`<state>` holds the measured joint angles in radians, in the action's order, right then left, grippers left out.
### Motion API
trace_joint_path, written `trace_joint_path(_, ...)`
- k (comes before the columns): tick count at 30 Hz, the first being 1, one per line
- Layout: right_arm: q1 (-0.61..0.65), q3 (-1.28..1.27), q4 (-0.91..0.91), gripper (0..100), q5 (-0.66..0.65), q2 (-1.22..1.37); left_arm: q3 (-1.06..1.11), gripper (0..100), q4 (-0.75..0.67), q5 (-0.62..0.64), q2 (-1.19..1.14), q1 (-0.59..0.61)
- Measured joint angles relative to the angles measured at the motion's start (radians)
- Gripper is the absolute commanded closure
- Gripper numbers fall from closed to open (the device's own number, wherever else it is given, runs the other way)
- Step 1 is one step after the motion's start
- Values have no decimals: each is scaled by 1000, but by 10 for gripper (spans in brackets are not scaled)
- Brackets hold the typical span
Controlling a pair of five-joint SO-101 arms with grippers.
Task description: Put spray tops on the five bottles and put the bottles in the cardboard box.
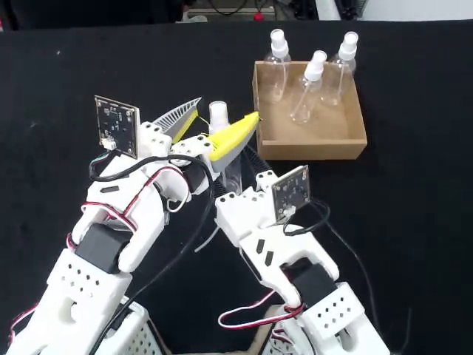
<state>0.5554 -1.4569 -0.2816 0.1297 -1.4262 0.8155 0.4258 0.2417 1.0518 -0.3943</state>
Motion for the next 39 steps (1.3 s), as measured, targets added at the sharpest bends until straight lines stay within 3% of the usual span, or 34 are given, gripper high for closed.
trace_joint_path(6,0,0,0,801,0,0,-69,737,18,-2,0,0)
trace_joint_path(11,0,0,0,801,0,0,-153,754,150,-2,6,2)
trace_joint_path(19,0,0,0,801,0,0,-192,755,11,-2,-43,106)
trace_joint_path(25,0,0,0,801,0,0,-195,755,0,-2,-192,169)
trace_joint_path(39,0,0,0,801,0,0,-124,755,0,2,-244,169)
